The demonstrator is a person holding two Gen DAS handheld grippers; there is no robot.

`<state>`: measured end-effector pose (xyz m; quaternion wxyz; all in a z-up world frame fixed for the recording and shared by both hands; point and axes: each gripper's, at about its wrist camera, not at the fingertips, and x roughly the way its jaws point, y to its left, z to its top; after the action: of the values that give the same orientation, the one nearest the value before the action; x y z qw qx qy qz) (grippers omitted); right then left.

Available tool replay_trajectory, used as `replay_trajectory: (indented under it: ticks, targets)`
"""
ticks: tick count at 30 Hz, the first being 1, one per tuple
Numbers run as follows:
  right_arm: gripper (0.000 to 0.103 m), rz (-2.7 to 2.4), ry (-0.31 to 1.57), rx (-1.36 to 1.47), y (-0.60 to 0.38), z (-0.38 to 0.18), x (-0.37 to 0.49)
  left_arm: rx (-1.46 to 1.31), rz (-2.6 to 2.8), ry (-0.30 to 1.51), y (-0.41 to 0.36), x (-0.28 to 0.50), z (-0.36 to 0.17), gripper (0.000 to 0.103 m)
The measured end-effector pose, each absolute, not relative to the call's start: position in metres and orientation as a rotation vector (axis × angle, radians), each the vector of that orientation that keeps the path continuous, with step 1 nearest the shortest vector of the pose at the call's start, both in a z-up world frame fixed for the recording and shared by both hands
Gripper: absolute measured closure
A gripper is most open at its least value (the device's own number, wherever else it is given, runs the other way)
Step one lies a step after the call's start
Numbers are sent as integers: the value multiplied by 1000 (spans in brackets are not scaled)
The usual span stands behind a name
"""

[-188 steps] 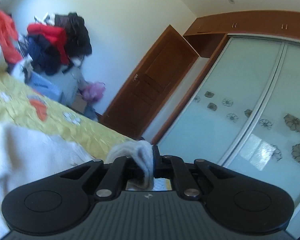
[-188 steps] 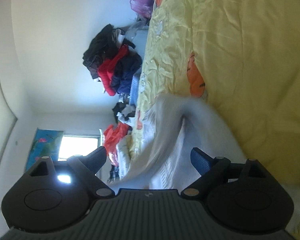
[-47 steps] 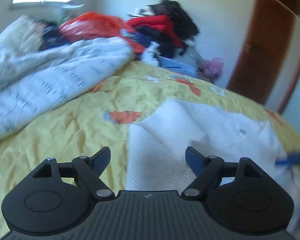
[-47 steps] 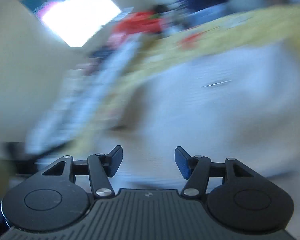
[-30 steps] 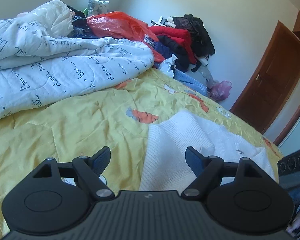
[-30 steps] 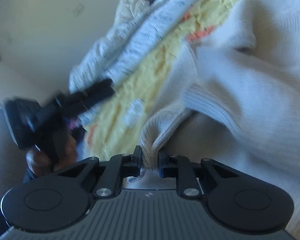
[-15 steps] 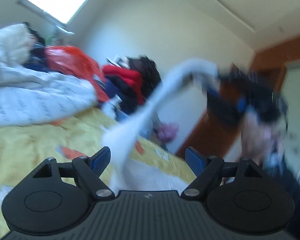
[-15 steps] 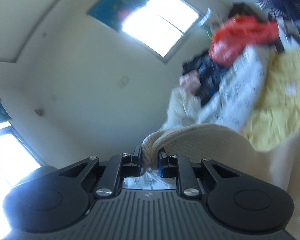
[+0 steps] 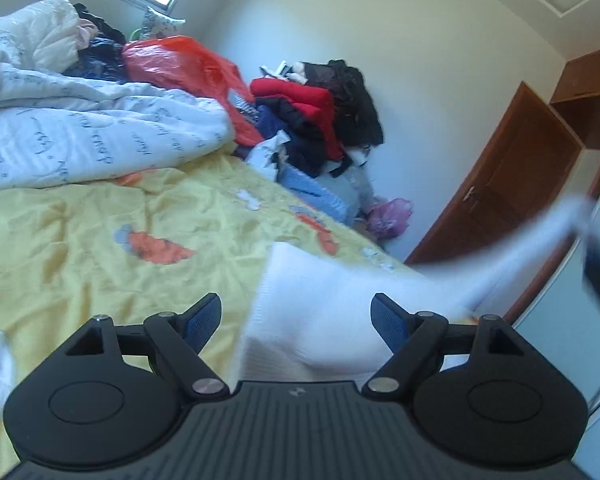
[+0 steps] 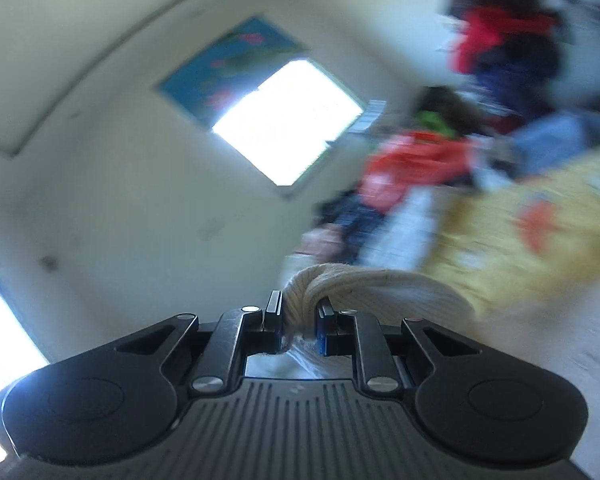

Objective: Fold small clothes

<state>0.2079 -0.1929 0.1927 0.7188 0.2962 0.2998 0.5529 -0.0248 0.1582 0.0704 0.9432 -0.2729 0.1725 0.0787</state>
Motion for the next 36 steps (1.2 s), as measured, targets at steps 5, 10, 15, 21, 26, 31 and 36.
replay_trajectory:
  ticks: [5, 10, 15, 21, 26, 31, 36]
  targets:
    - [83, 841, 901, 619, -272, 73, 238, -571, 151, 391, 168, -14, 67, 21]
    - [83, 697, 985, 640, -298, 11, 236, -494, 74, 481, 160, 42, 70, 21]
    - [61, 691, 966, 657, -301, 13, 233, -473, 131, 613, 170, 104, 45, 21]
    - [69, 683, 959, 523, -307, 17, 223, -463, 149, 792, 166, 141, 9, 80]
    - [85, 702, 879, 455, -299, 34, 219, -340, 172, 763, 151, 137, 19, 87]
    - [86, 577, 939, 449, -307, 11, 237, -321, 177, 754, 153, 131, 16, 83]
    - [46, 603, 913, 466, -316, 19, 199, -232, 169, 663, 145, 71, 40, 73]
